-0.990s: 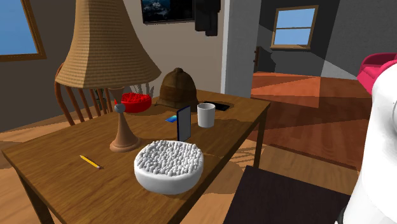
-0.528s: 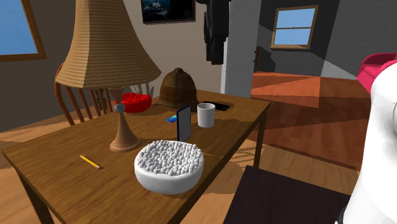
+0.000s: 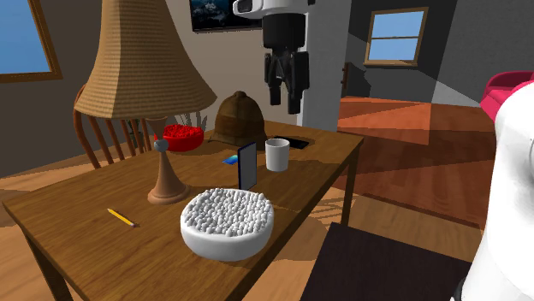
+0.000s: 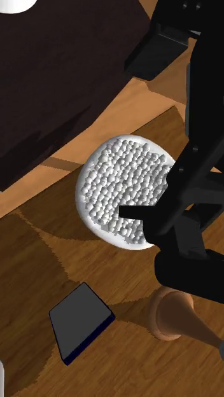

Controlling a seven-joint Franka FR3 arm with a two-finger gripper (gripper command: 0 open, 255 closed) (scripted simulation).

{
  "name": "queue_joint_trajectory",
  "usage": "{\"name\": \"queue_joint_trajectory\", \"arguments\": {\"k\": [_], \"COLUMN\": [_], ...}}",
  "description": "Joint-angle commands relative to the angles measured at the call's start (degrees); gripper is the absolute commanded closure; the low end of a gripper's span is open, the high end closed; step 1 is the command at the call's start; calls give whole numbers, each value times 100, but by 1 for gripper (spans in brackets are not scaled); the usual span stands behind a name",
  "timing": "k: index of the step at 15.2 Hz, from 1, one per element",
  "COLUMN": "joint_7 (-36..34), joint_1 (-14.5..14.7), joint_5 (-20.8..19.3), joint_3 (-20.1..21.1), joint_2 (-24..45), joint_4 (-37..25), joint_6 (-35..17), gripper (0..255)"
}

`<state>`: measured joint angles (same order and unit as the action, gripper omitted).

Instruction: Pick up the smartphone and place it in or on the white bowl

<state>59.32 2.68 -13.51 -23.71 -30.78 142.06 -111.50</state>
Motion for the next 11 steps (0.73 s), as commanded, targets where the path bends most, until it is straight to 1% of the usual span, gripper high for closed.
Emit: {"name": "queue_joint_trajectory", "arguments": {"k": [1,4,6,8,11], "joint_7": [572,1434,2046,2700,3756], "joint_1": [109,306,450,589,727], "joint_5": [-54,17,171,422,983], "joint_3": [-290,-704,-961,-1190,-1423], "joint_2": [401,1064,1549,2068,2902], "joint_4": [-76,-325,-533,-774,-1194], "joint_6": [-382,-862,-1165,-1444,-1794], "gripper": [0,0,0,0,0]}}
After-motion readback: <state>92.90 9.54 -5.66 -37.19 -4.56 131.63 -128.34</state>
